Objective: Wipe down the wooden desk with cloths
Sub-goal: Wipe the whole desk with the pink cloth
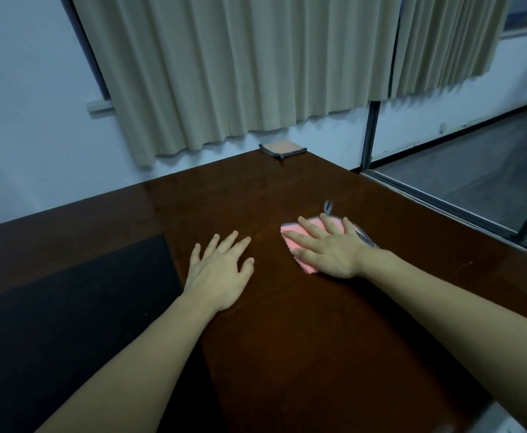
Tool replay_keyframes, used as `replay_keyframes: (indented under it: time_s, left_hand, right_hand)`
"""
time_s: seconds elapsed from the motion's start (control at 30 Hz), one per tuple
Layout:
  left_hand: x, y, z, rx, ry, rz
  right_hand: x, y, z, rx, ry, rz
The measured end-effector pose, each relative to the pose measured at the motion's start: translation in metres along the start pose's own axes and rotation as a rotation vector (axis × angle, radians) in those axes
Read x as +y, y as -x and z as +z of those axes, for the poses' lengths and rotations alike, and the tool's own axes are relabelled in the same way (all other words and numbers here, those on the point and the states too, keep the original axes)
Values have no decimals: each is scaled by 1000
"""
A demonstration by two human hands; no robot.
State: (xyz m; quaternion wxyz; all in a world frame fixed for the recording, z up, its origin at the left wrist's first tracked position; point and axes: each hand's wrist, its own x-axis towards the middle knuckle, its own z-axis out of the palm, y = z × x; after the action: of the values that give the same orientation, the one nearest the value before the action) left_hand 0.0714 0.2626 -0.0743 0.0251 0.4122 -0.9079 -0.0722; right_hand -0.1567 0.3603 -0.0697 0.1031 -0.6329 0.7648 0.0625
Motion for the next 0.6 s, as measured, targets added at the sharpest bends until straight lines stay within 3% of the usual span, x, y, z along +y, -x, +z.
replay_keyframes:
  time_s: [0.13,0.3,0.43,0.6]
  left_hand:
    - [6,1,-5,38,-154,151]
    - [19,-10,-9,-6,16,101]
    - [37,-27,-7,-35,68,84]
    - [51,-42,3,-59,114,53]
  right_hand:
    - [-7,65,19,11,38,-157]
    - [4,88,25,14,13,-191]
    - [24,57,16,15,7,-140]
    - [63,-9,0,37,-12,53]
